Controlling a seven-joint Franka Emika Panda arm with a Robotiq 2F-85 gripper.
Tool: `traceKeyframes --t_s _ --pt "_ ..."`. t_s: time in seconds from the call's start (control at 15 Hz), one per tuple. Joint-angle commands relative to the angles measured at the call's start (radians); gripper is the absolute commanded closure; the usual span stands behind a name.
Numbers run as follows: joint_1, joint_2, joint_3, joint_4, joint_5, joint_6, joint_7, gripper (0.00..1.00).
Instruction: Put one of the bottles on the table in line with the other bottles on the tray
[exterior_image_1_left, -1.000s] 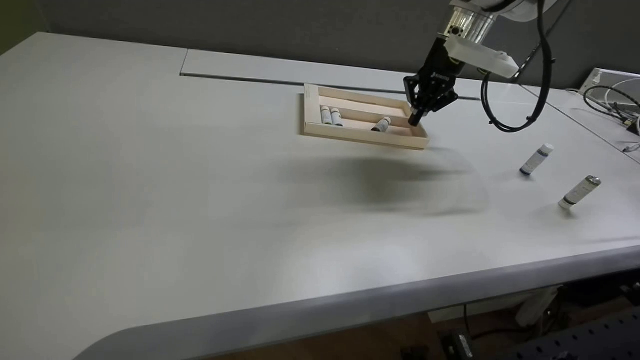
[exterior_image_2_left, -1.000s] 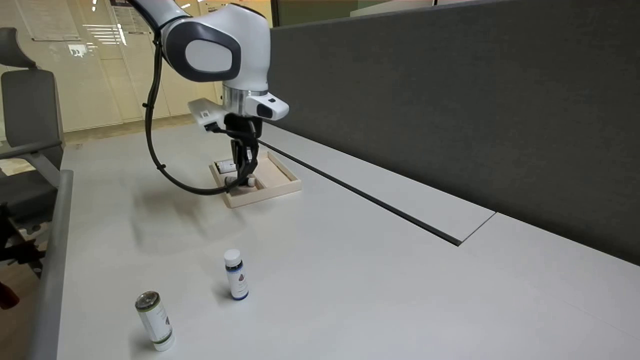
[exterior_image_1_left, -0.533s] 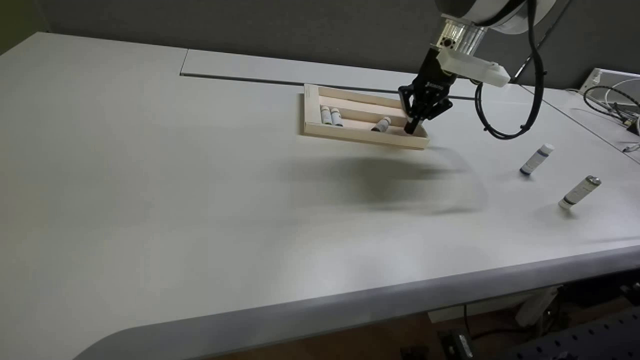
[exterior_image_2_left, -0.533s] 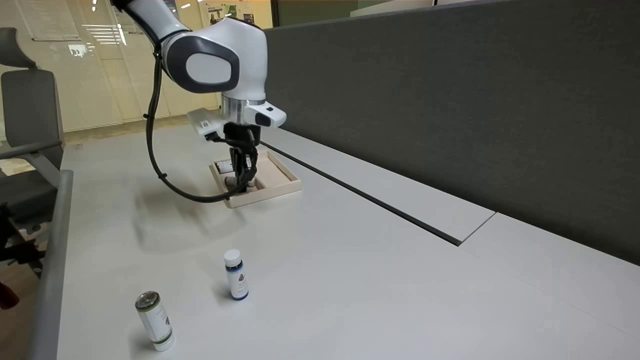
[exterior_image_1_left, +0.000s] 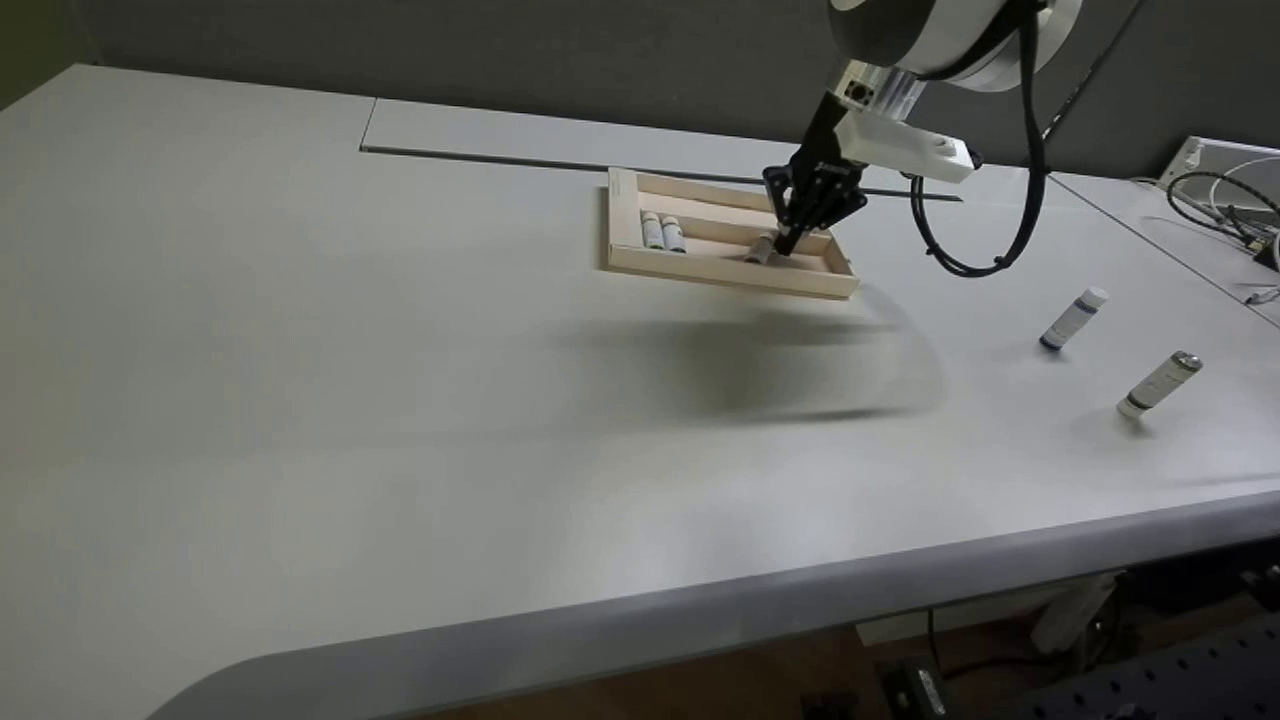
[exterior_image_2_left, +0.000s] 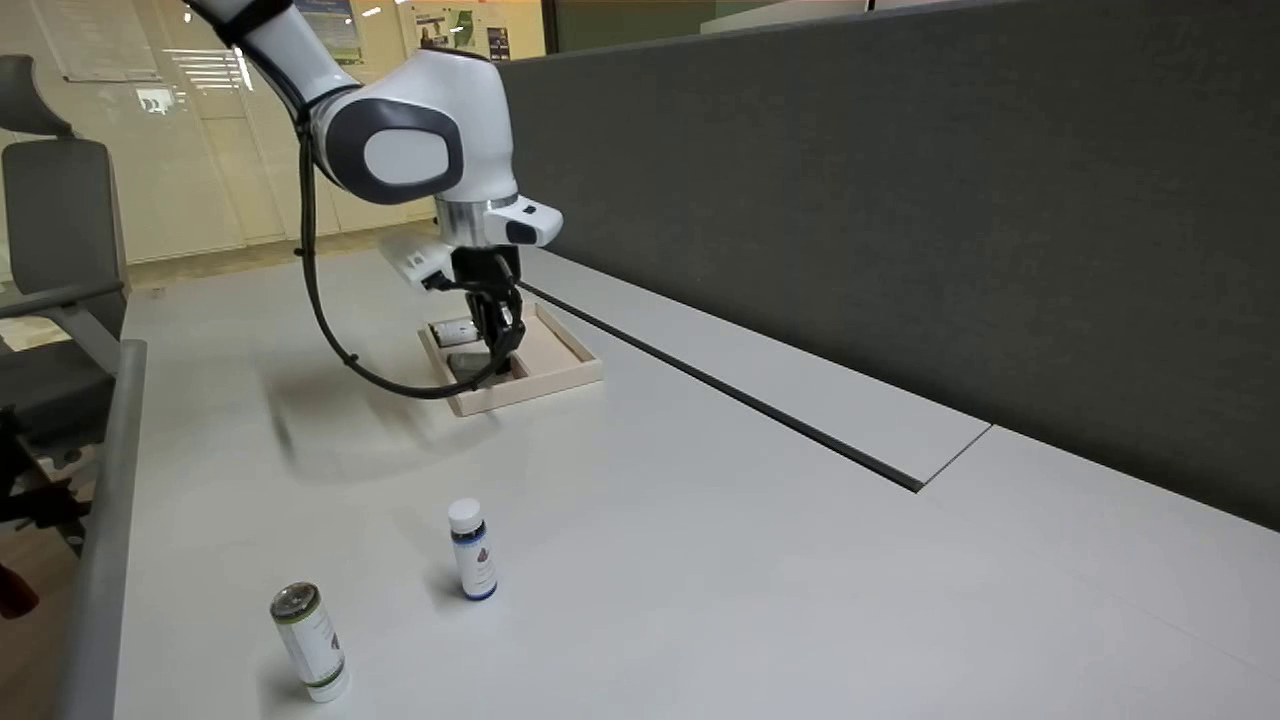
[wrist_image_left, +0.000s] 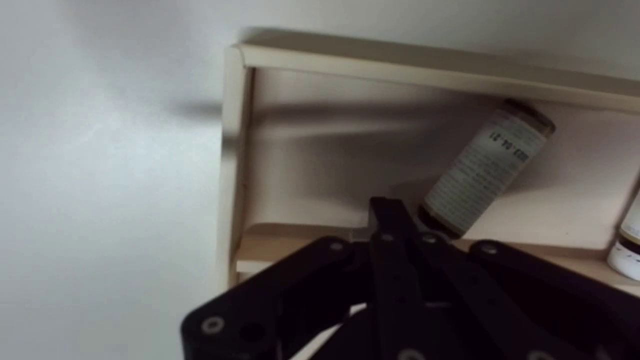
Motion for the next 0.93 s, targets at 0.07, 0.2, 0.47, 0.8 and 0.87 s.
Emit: traceKeyframes --t_s 0.07,0.2,0.47,0.8,0.87 --pt "-0.02 -0.013 0.04 -0.037 -0.002 0.089 0.008 1.0" --pt "-0.036 -0.013 0.067 -0.037 0.011 0.098 -0.001 1.0" --pt "-0.065 -0.011 0.108 -0.03 0.034 0.075 -0.008 1.0" --pt "-0.112 0.0 0.163 -0.013 0.066 0.041 -0.032 1.0" --pt "-0.119 0.003 0.172 -0.008 0.076 0.032 -0.038 1.0"
